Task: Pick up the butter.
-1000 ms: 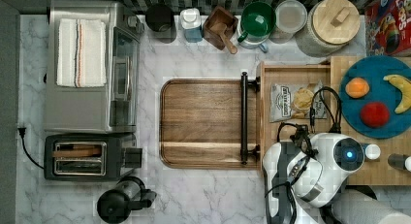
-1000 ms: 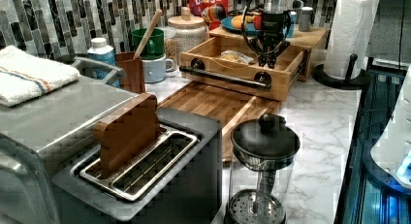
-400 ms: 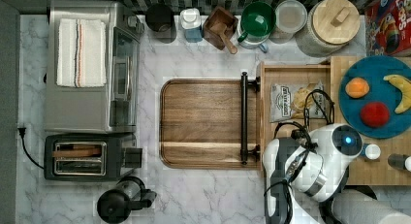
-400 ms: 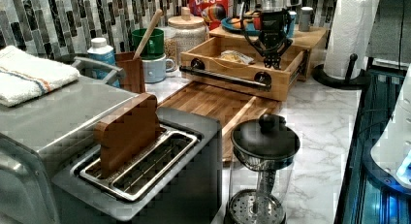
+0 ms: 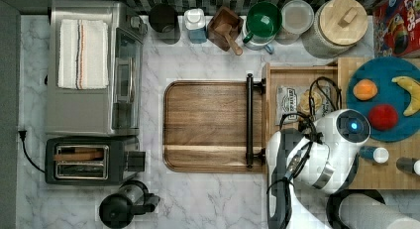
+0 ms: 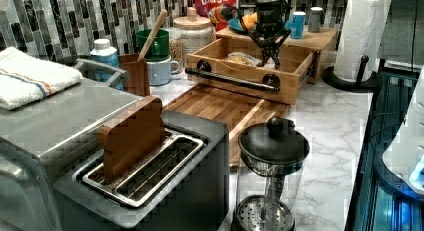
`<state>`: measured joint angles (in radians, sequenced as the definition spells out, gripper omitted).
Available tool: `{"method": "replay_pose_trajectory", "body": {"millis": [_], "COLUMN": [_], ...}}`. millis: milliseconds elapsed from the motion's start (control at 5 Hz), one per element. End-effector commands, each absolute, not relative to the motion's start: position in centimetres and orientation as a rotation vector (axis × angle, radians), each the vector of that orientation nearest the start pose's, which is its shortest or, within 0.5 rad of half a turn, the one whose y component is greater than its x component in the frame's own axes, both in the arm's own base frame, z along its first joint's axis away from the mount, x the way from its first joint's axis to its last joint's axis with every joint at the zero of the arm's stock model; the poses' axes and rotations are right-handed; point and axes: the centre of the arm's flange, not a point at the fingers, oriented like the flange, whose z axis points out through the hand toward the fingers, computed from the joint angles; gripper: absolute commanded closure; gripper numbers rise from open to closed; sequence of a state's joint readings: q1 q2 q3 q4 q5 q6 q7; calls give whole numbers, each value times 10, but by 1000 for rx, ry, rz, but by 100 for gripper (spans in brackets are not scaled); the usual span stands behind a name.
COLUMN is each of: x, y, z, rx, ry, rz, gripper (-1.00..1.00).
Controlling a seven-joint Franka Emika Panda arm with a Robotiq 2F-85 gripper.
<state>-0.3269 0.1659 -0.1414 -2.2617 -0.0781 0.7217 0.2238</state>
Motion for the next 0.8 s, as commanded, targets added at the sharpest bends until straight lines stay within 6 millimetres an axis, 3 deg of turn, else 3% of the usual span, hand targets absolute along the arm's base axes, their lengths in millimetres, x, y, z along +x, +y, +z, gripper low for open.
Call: {"method": "replay_pose_trajectory", "body": {"millis": [200,400,800], "x": [553,563,576], "y": [-202,-181,-104], "z": [450,478,531], "rx": [-2403,-2341,-2185], "ry": [2172,2239,2301], "rz": [-170,-146,-149], "gripper": [100,100,100]}}
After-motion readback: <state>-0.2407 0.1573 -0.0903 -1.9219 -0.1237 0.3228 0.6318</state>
